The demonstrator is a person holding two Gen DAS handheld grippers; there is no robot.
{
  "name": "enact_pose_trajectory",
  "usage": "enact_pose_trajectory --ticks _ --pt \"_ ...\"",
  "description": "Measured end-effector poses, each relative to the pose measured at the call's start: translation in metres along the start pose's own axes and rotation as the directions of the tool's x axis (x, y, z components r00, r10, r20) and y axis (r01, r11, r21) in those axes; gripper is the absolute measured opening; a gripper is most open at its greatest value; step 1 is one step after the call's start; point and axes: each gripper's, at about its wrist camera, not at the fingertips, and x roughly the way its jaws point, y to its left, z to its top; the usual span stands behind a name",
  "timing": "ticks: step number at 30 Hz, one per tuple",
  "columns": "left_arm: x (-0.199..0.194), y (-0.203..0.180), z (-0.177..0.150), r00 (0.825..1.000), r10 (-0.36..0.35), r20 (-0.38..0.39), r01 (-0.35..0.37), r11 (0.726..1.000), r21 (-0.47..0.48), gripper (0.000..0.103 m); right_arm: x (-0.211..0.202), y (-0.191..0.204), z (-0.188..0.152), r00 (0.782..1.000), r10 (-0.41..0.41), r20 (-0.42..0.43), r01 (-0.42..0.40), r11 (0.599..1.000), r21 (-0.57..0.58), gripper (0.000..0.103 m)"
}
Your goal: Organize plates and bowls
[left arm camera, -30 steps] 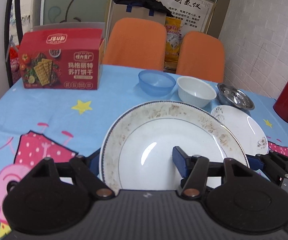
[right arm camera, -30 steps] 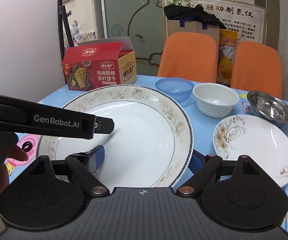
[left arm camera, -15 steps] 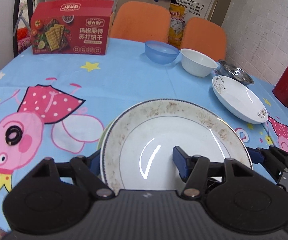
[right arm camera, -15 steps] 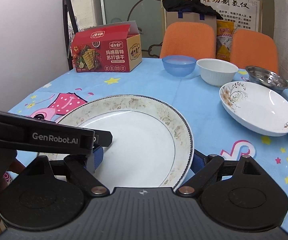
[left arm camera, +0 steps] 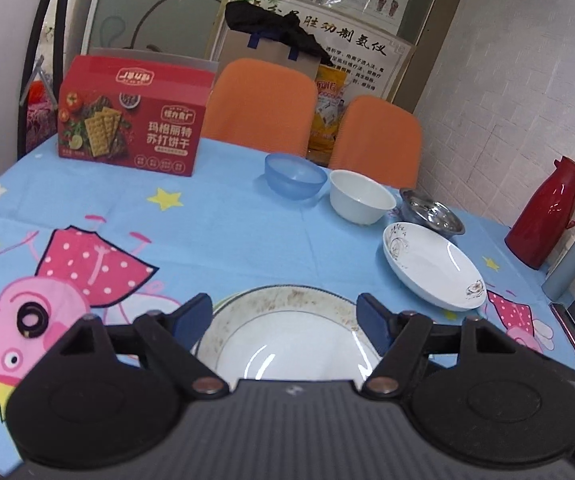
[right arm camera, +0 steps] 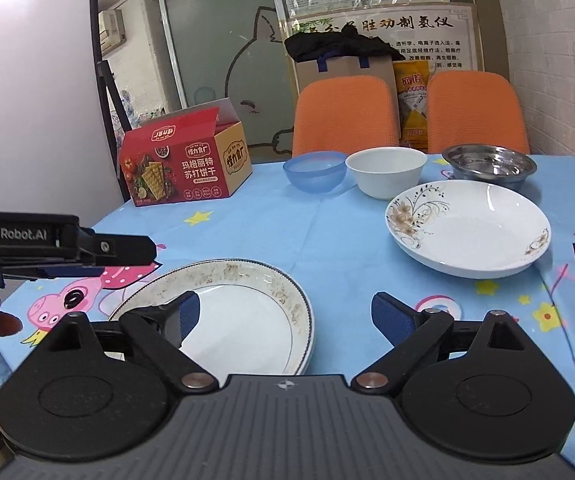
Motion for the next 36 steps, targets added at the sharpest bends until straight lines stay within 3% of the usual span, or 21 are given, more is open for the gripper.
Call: enact_pose_trajectory --ticks 4,10,21,27,32,36 --pt "0.012 -0.016 0.001 0.998 -0.046 -0.03 0.046 0.999 -0.003 0.072 0.0 -0.018 -0.003 1.0 -0.012 -0.018 0.013 0.998 0.069 0.103" --pt "0.038 -0.053 0.002 0.997 -0.049 -0.053 0.051 0.998 0.038 0.072 -0.018 -0.051 -0.006 0.993 -0.116 0.009 0.113 0.985 0.131 0.103" --pt "0.078 -0.11 0.006 0.988 -0.091 -0.122 0.102 0.99 0.094 0.072 -0.032 -0.114 0.001 0.955 -0.295 -0.024 0.293 0.927 0.233 0.103" --pt "0.1 -0.121 0.012 0.984 -0.081 -0.161 0.099 0.989 0.109 0.072 -0.031 -0.14 0.007 0.942 -0.333 -0.035 0.33 0.907 0.263 0.103" --pt "0.121 -0.119 0.02 0.974 -0.075 -0.212 0.101 0.989 0.111 0.072 -0.016 -0.155 0.023 0.955 -0.293 -0.035 0.293 0.926 0.238 0.103" --pt "0.145 -0.119 0.034 0.958 -0.111 -0.263 0.142 0.985 0.102 0.072 0.004 -0.162 0.042 0.958 -0.286 -0.038 0.288 0.94 0.185 0.103"
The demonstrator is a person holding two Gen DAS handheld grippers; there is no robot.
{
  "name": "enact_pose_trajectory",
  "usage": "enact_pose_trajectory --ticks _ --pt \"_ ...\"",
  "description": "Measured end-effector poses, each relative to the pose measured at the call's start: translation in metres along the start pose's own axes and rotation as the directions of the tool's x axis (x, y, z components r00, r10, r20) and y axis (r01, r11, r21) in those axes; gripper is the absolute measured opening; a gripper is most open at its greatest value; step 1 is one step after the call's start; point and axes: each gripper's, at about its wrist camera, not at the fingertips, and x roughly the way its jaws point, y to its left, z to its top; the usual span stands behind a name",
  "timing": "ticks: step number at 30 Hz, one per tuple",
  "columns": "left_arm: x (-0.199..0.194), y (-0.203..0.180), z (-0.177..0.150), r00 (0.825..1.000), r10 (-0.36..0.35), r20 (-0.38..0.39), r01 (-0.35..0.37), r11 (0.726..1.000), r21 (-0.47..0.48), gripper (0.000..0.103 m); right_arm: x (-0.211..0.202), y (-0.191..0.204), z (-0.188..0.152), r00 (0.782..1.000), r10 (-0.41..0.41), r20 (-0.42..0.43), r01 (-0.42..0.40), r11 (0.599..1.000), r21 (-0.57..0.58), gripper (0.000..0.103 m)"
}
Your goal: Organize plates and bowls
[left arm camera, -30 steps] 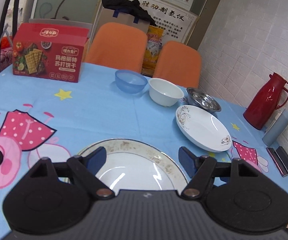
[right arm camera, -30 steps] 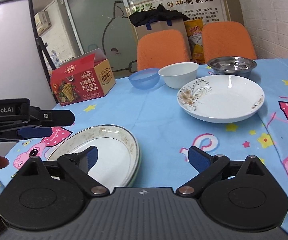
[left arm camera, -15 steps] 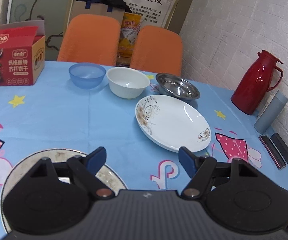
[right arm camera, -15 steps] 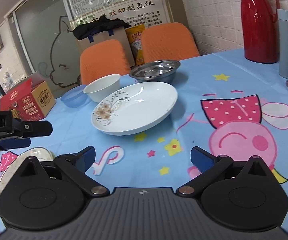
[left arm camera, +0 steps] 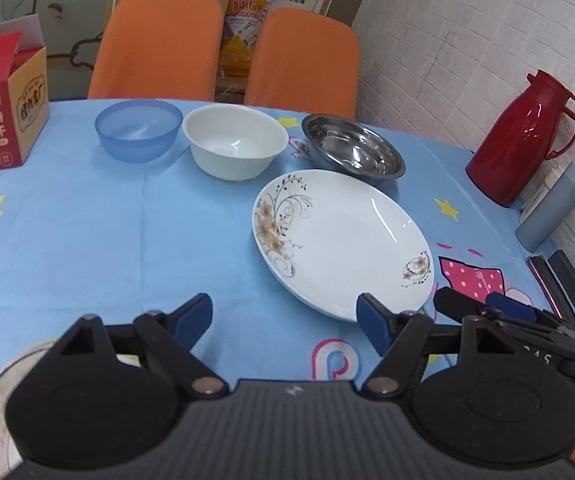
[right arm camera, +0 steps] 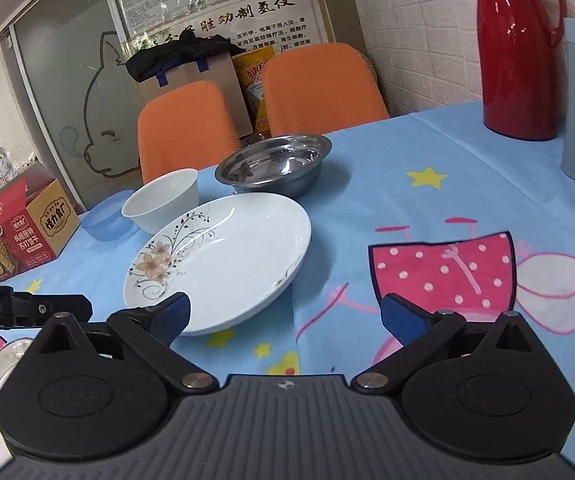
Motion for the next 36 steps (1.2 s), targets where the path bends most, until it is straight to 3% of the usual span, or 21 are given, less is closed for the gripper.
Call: enact_pose_trajectory --ticks 8,13,18,27,31,35,36 --pt "0.062 0.001 0.04 0.996 -0.042 -0.079 0.041 0.999 -0.019 0.072 0.058 0.012 0.019 0.997 -0.061 -0.055 0.051 0.984 -0.169 0.103" --pt "0.103 0.004 0.049 0.985 -0.016 -0.169 0.007 0.998 -0.057 0.072 0.083 0.014 0.018 0.991 -0.064 -0.118 0.038 0.977 -0.21 0.103" --pt "0.107 -0.006 0.047 0.989 0.027 -0.144 -0.024 1.0 0.017 0.072 0.083 0.009 0.016 0.993 -0.026 -0.115 0.003 0.981 -0.195 0.103" --pt "0.105 -0.003 0.047 0.994 0.016 -0.108 -0.018 1.0 -0.023 0.072 0.086 0.014 0.021 0.99 -0.004 -0.141 -0.024 0.98 -0.199 0.103" --pt "0.104 -0.009 0.041 0.996 0.019 -0.09 -0.018 1.0 0.017 0.071 0.087 0.023 0.015 0.992 0.01 -0.126 -0.039 0.972 -0.23 0.103" --pt "0.103 -0.013 0.037 0.996 0.044 -0.076 -0.04 0.998 0.052 0.068 0.085 0.017 0.017 0.992 0.016 -0.122 -0.042 0.975 -0.217 0.103" --pt "0.103 -0.014 0.037 0.996 0.054 -0.072 -0.05 0.997 0.057 0.062 0.086 0.017 0.016 0.993 0.01 -0.118 -0.036 0.975 -0.218 0.103"
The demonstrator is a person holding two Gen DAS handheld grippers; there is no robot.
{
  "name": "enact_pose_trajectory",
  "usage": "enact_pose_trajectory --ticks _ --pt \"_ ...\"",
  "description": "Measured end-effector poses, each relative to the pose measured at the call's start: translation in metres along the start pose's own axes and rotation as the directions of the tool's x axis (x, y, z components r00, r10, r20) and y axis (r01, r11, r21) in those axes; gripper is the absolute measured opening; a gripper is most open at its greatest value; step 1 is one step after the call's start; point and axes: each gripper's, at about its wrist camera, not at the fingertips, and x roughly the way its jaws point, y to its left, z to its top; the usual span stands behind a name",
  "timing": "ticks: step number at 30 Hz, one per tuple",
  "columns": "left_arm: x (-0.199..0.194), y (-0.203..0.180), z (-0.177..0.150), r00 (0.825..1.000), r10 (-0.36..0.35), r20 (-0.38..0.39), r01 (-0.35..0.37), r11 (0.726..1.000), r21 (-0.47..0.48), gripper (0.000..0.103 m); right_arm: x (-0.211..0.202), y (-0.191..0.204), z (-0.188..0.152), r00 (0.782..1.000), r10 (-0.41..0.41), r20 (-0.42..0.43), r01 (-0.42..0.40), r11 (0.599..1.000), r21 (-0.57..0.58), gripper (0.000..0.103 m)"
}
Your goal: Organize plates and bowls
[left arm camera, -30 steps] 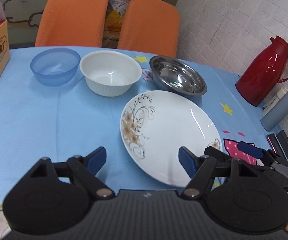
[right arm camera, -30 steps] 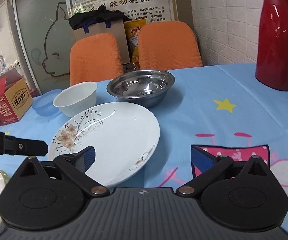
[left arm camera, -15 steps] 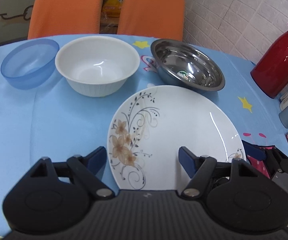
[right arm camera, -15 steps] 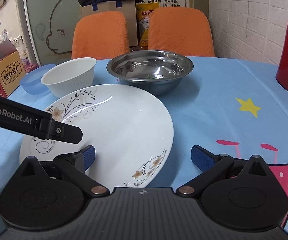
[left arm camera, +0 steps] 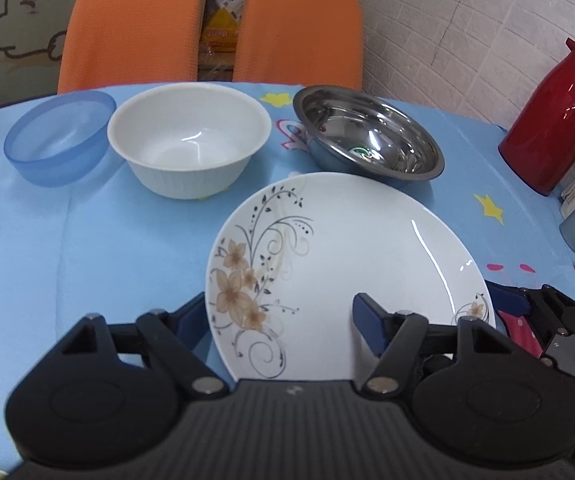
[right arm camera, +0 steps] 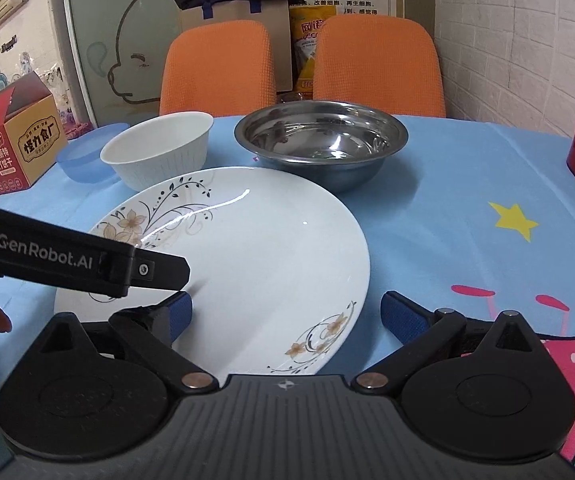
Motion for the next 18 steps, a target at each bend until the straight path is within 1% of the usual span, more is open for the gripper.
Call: enact_pose_trajectory --ticks 1,2,3,4,5,7,10,15,17,18 --pt "0.0 -0.002 0.0 1.0 0.015 0.003 -0.015 1.0 0.013 0.06 0.0 0.001 0.0 1.0 -0.005 0.003 0.005 1.0 -0.003 0.103" --pt "0.0 -0.004 -0.001 1.0 0.03 0.007 -0.03 0.999 0.025 0.054 0.0 0.002 0.0 1.0 0.0 0.01 0.0 1.0 -0.001 0.103" --pt "0.0 -0.006 -0.003 0.999 0.051 0.017 -0.051 0.998 0.036 0.05 -0.001 0.003 0.001 1.0 0.011 0.025 -0.011 1.0 -0.002 0.103" --pt "-0.001 -0.005 -0.004 0.998 0.055 0.024 -0.056 0.998 0.021 0.049 -0.001 0.005 0.001 1.0 0.002 0.031 -0.002 1.0 0.0 0.103" --pt "-0.002 -0.004 -0.004 0.998 0.061 0.032 -0.062 0.998 0.011 0.045 -0.001 0.005 0.001 0.999 -0.007 0.036 0.007 1.0 0.01 0.103" --pt "-0.003 -0.003 -0.005 0.997 0.067 0.034 -0.067 0.998 -0.001 0.044 -0.001 0.004 0.001 0.999 -0.015 0.046 0.014 1.0 0.02 0.103" --pt "-0.006 -0.002 -0.003 0.998 0.055 0.016 -0.055 0.998 -0.013 0.043 -0.003 0.003 0.001 0.999 -0.023 0.042 0.022 0.999 0.029 0.103" --pt "-0.019 -0.009 -0.009 0.997 0.071 0.042 -0.072 0.997 0.026 0.042 -0.017 0.008 -0.006 0.997 -0.025 0.068 0.021 0.999 0.05 0.103" --pt "-0.023 -0.01 -0.013 0.997 0.063 0.044 -0.065 0.997 0.034 0.042 -0.025 0.014 -0.008 0.995 -0.046 0.092 0.044 0.999 0.024 0.103" --pt "-0.025 -0.009 -0.014 0.998 0.049 0.04 -0.049 0.999 0.02 0.042 -0.029 0.017 -0.009 0.993 -0.06 0.099 0.06 0.998 0.01 0.103"
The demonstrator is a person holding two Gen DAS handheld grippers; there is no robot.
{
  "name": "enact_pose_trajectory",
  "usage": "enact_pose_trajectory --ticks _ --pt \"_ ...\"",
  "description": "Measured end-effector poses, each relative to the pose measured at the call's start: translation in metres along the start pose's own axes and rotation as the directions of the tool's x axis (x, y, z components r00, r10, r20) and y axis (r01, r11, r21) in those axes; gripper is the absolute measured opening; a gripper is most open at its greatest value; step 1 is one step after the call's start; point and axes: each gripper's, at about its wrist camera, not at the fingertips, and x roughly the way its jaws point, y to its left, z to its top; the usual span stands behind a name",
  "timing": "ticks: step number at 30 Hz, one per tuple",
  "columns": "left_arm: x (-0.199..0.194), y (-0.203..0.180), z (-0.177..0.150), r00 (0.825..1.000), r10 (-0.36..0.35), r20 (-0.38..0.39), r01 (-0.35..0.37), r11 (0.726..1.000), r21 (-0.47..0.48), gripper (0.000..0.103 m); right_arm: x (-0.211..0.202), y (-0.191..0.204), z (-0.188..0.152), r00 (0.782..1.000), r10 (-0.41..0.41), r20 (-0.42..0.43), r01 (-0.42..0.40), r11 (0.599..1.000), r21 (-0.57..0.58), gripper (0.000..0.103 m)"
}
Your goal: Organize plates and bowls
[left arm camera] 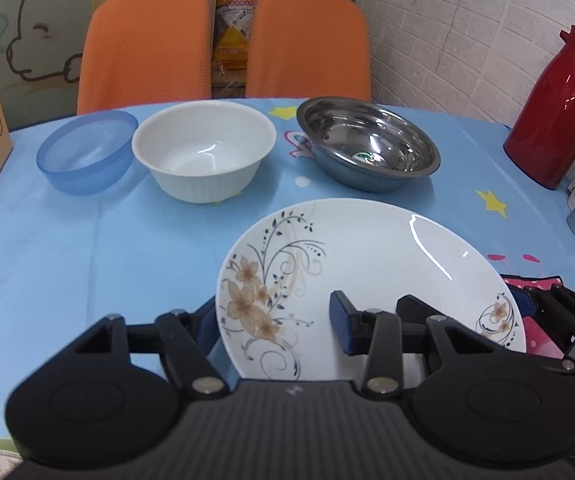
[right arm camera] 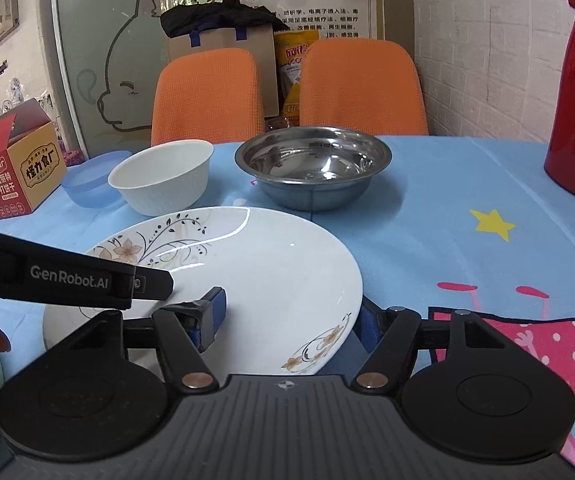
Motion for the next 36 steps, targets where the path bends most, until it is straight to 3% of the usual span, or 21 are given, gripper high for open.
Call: enact_pose_trajectory --ticks 7,14,24,28,36 --pt "-0.008 -0.002 -0.012 1.0 -0.01 0.002 0.01 1.0 -0.009 0.043 -0.011 0.0 -0.008 1.0 -0.003 -0.002 0.003 1.0 0.006 0.103" --pt "-0.002 -0.002 -0.02 1.0 -0.023 -0.011 0.023 1.0 -0.019 0.062 -0.005 -0.01 -0.016 0.997 0.07 -0.036 -0.067 0.996 0.061 0.103" --pt "-0.001 -0.008 -0.021 1.0 0.009 -0.006 -0.009 1.0 -0.007 0.06 0.0 0.003 -0.016 0.998 0.038 -0.053 -0.038 0.999 -0.002 0.103" --pt "-0.019 -0.013 -0.024 0.999 -0.035 0.021 0.035 0.999 -0.005 0.06 -0.019 0.003 -0.017 1.0 0.006 -0.006 -0.006 1.0 0.006 0.103" --pt "-0.073 -0.011 -0.044 0.995 -0.039 0.097 0.039 0.999 -0.005 0.06 -0.068 0.022 -0.02 0.998 0.014 0.059 -0.014 1.0 0.01 0.103"
